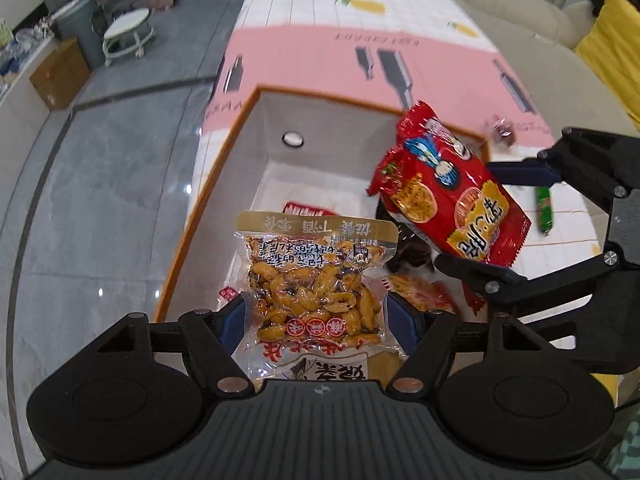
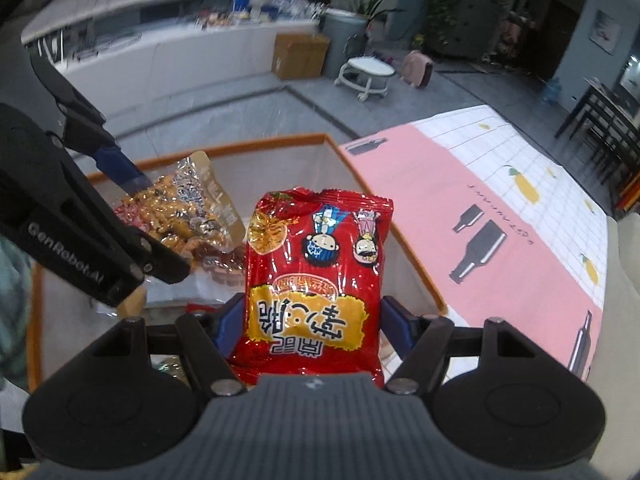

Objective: Organize snacks
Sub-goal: 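Lift both packets and carry them over the open box, then open both tools to drop the packets into the box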

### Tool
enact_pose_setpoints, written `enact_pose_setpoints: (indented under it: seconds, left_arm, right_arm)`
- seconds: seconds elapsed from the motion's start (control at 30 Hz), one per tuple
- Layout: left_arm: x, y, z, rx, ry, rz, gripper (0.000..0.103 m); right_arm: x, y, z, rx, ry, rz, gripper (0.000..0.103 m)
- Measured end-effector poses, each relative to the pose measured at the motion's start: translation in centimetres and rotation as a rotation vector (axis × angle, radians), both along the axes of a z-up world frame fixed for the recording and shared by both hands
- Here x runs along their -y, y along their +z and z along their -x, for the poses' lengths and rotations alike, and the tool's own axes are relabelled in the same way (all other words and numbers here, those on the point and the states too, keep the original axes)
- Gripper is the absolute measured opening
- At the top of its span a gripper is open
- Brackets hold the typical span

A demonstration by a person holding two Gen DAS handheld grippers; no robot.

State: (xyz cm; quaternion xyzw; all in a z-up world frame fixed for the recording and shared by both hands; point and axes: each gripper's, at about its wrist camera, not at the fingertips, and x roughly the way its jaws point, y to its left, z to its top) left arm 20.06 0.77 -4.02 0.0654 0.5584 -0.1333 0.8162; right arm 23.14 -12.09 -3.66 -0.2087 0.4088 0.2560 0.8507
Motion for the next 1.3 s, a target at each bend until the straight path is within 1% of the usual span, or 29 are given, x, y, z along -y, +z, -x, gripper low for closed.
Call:
enact_pose_setpoints:
  seconds: [0.07, 0.23, 0.4, 0.53, 0.67, 0.83, 0.93, 1.03, 1.1, 1.17, 1.3]
  left_arm:
    - [-0.4, -0.9, -0.6, -0.020, 0.025, -0.018, 0.082]
    - [-0.7, -2.9, -1.9, -0.055, 0.083, -0.053, 0.082]
    - [-0.3, -4.1, -2.4, -0.072, 0.087, -0.102, 0.083]
    - [0.0, -4.6, -2.4, -0.069, 0.079, -0.148, 0.083]
    - [0.6, -4.8, -2.5, -0.058, 0.057, -0.185, 0.083]
    - [1.1, -4.8, -2.4, -0.058, 0.049, -0.197, 0.085]
    - [1.2, -4.7, -2.5, -0.061, 0.050, -0.204, 0.089]
    - [1.0, -4.8, -2.5, -0.072, 0.048, -0.213, 0.091]
    - [0.9, -4.7, -2.4, -0.066, 0.047, -0.217, 0.091]
    - [0.8, -4.5, -2.2, -0.052, 0.048, -0.227, 0.092]
    - [0.6, -3.6, -1.4, -0.018, 0.050, -0.228, 0.093]
  right_arm:
    - [-0.7, -0.9, -0.9, -0.009, 0.010, 0.020, 0.069]
    - [-2.5, -2.5, -1.7, 0.014, 0.068, 0.095, 0.069]
    - [-4.4, -3.9, -2.1, 0.020, 0.129, 0.168, 0.069]
    - [-5.3, -5.2, -2.6, 0.019, 0.160, 0.218, 0.069]
    - [-5.7, -5.6, -2.4, 0.005, 0.162, 0.236, 0.070]
    - [-5.7, -5.8, -2.5, -0.005, 0.152, 0.239, 0.071]
    - [-5.8, -6.0, -2.9, -0.005, 0.148, 0.242, 0.072]
    - [-5.9, -6.0, -2.9, -0.002, 0.150, 0.244, 0.077]
    - [-5.8, -6.2, -3.1, 0.008, 0.144, 0.243, 0.084]
    - [-5.8, -5.9, -3.0, 0.029, 0.129, 0.241, 0.089]
    - [-5.1, -4.9, -3.1, 0.019, 0.107, 0.190, 0.090]
